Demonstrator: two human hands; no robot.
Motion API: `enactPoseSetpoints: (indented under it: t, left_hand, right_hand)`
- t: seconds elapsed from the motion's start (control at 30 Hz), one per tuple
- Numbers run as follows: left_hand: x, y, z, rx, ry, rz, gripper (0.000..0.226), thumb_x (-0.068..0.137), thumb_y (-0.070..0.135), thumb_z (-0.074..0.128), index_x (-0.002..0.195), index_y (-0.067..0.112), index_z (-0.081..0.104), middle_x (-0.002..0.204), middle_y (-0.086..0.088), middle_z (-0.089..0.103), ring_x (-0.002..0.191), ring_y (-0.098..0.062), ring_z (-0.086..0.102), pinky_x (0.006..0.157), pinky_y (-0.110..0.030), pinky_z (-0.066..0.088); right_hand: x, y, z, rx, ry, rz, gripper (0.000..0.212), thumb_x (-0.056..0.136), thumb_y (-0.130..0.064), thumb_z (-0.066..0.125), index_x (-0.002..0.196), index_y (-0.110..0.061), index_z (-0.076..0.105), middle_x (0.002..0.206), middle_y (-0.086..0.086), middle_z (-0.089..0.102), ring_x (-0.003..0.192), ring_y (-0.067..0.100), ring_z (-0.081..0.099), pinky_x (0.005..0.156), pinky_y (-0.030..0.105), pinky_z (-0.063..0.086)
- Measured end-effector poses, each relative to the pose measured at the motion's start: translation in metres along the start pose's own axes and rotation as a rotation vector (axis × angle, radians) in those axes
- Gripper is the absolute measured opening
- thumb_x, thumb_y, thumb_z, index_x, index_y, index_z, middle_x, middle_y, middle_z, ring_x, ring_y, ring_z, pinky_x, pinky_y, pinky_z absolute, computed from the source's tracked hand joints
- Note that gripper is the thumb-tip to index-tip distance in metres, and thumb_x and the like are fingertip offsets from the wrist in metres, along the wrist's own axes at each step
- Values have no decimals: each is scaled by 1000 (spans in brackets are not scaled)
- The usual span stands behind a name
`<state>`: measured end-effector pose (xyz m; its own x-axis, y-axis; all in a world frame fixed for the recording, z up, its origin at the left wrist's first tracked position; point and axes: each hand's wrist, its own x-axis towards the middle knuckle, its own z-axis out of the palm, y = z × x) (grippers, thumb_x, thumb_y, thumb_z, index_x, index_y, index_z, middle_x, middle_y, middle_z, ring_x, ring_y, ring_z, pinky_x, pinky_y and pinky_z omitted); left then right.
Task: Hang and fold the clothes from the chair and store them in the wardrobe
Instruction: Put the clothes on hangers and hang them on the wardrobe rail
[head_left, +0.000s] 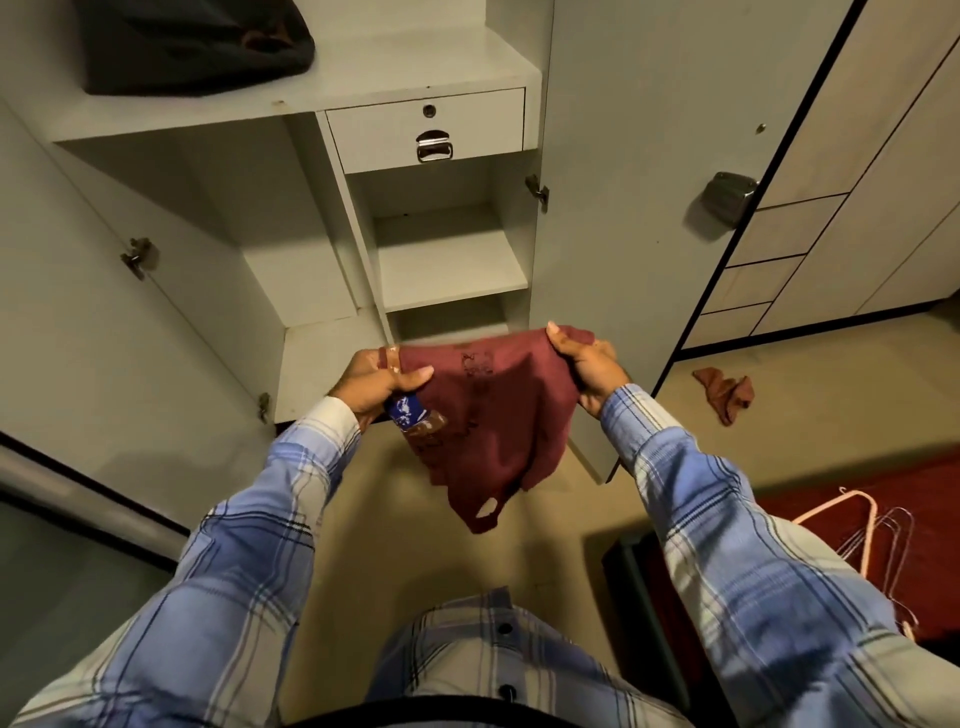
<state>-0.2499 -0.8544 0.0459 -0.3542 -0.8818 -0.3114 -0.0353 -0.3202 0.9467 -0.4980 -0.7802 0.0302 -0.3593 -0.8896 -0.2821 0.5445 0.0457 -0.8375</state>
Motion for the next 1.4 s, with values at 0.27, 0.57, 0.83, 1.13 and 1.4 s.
enactPoseSetpoints:
  t: [0.27, 0.57, 0.83, 1.13, 1.4]
  left_hand:
    - [1, 8, 8, -222, 112, 9, 4, 88, -2, 64, 92, -1, 66, 70, -7, 74, 63, -17, 72, 55, -26, 57]
    - [5, 16, 4, -267, 108, 12, 9, 87, 2, 67, 96, -1, 67, 77, -9, 74, 69, -19, 72, 61, -29, 59]
    - [6, 13, 0, -125, 205, 15, 4, 87, 1, 68, 91, 1, 67, 68, -6, 72, 59, -15, 71, 52, -24, 56]
    - [12, 9, -13, -84, 246, 46, 9, 81, 5, 75, 89, 6, 70, 70, -3, 74, 63, -16, 71, 65, -28, 61]
    - [19, 5, -13, -57, 283, 84, 15, 86, 15, 73, 98, 7, 69, 83, -6, 73, 72, -17, 70, 68, -28, 59]
  right_hand:
    - [2, -4, -18, -221, -104, 147, 49, 69, -13, 81, 112, 5, 64, 100, 12, 73, 90, 23, 70, 81, 32, 58]
    - [2, 3, -13, -123, -213, 188, 39, 79, -20, 75, 113, -4, 65, 106, 13, 72, 92, 24, 71, 82, 36, 59]
    - [15, 5, -15, -419, -24, -2, 32, 73, -11, 83, 101, -1, 71, 97, 10, 74, 89, 23, 71, 83, 32, 57]
    - [15, -2, -21, -340, 18, -27, 24, 75, -8, 81, 95, 1, 71, 84, 7, 74, 75, 17, 69, 71, 27, 58]
    - [13, -5, -21, -319, 77, -66, 9, 84, -22, 74, 80, -14, 71, 65, -6, 69, 58, 4, 61, 61, 19, 50]
